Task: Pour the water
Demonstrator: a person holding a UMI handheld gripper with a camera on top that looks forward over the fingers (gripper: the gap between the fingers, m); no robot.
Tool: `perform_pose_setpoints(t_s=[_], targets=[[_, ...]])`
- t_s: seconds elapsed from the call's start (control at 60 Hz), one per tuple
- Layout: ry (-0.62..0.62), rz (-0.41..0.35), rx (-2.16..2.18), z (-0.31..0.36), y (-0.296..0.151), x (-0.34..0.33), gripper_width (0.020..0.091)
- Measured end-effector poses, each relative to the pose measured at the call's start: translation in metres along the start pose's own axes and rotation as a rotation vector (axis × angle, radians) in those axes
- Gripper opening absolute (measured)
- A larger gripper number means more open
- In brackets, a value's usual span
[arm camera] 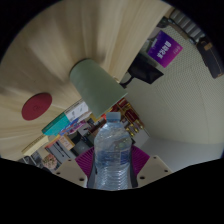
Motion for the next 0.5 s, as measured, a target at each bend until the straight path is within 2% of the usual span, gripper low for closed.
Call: perform_pose_setpoints(t_s=[0.083,0.167,0.267,0.317,0.333,0.35,0.367,0.433,0.45,0.467,0.5], targets=[[-0.017,-0.004,0.005,0.006,0.002,0.002,0.0503],[0.023,0.001,0.168,-0.008,0.014,-0.005,0.0502],[0.129,0.086,0.782,-0.029,0.046,-0.022,0.0499],[0.119,0.080,1.154,-0.036,0.069,-0.017,0.0505],[0.115,0.071,1.293,-0.038,0.071,-0.016,0.0501],[0.183,0.070,1.441,-0.034,0.065,-0.036,0.0504],[0.151,0.041,1.562,-0.039,0.076,-0.026,0.0503],[0.112,-0.018,2.068,-0.026,0.067,-0.031,0.0505],[0.127,-0.027,2.180,-0.013,0.050,-0.042,0.0504],[0.166,-0.042,2.274,-0.007,0.064,-0.050,0.0505],[0.108,-0.064,2.371,-0.006,0.062,-0.033,0.0502]])
Point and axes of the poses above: the point between the fingertips, and its own axes, seen from behind it with the camera up: z to the left, y down, x forward, the way the camera looks, the point moved 6 cm from there along -x, backward, against the way the camera looks, and after that the axes turned 3 degrees about x, right-handed, at the moved point
